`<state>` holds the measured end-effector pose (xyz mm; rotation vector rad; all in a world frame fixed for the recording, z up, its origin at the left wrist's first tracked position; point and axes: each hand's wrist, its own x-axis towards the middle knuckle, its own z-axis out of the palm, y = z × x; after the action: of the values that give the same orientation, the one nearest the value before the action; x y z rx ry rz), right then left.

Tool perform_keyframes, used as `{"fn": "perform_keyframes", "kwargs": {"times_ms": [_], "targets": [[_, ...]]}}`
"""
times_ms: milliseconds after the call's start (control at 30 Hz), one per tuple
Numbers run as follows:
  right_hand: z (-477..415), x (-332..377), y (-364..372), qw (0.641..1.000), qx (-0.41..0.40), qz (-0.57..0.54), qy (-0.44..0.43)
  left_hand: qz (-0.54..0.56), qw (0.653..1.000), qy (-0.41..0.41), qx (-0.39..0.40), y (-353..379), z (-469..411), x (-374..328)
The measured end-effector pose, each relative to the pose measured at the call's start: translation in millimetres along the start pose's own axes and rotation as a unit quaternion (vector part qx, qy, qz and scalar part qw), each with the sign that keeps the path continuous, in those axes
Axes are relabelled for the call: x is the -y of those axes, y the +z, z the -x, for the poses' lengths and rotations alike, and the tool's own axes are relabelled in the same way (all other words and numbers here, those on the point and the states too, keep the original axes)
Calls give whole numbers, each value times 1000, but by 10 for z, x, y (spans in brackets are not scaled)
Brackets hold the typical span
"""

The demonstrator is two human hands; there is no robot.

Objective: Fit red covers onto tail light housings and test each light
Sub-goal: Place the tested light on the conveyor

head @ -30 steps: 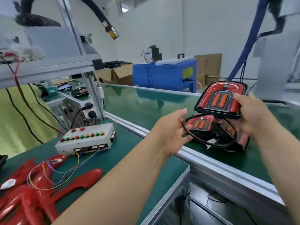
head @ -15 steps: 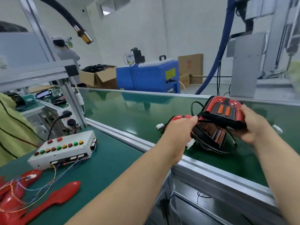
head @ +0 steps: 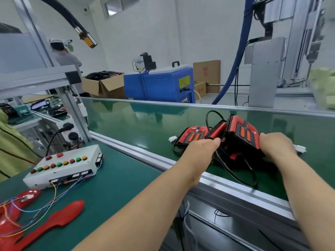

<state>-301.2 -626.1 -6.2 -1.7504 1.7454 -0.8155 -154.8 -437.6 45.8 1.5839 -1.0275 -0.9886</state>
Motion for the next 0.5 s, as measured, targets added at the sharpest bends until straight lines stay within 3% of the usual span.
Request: {"fn": "perform_keyframes", "kwargs": {"times_ms": [100, 233, 367, 500], "targets": [[52, 10, -25, 994, -50, 83, -43, 3, 1000, -8, 0, -14, 33, 37], [156, 191, -79, 979, -55, 177, -84, -2, 1000, 0, -8, -65, 93, 79], [276, 501, -72, 973, -42, 170, -151, -3, 999, 23, -45, -204, 194, 93], [581, 915, 36, 954, -23, 123, -274, 0, 994, 43, -101, -475, 435, 68]]}}
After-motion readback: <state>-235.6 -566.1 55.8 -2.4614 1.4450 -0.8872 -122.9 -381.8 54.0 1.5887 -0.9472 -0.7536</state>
